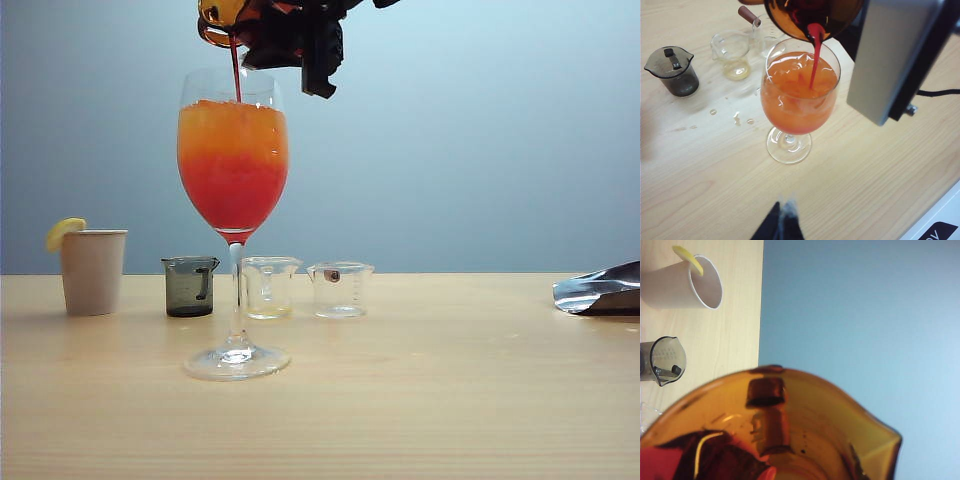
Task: Pick up the fourth measuring cup from the left, pour the grenadine inside into the goblet, and finally put the measuring cup back in its original place.
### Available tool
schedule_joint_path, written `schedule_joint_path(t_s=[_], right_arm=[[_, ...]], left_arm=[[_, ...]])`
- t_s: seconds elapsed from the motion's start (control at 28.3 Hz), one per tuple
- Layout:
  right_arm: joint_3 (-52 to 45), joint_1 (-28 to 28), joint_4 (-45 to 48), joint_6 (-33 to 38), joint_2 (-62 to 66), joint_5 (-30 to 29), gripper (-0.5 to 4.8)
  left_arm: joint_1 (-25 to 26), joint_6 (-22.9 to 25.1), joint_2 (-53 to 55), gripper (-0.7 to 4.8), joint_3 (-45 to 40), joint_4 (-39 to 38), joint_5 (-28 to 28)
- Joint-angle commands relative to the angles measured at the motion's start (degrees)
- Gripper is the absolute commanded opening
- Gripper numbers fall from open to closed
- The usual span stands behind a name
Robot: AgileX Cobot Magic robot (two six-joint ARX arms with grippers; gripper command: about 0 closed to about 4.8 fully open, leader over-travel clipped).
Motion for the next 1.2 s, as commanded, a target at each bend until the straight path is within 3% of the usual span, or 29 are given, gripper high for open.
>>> schedule_joint_path(t_s=[0.04, 1.2], right_arm=[[0.52, 0.09, 1.84, -0.22, -0.46, -0.15, 1.56], [0.52, 0.11, 2.51, -8.94, -0.46, -0.33, 1.45]], left_arm=[[0.04, 0.02, -0.11, -0.05, 0.31, 0.5, -0.15], [0.04, 0.04, -0.11, -0.05, 0.31, 0.5, -0.15]])
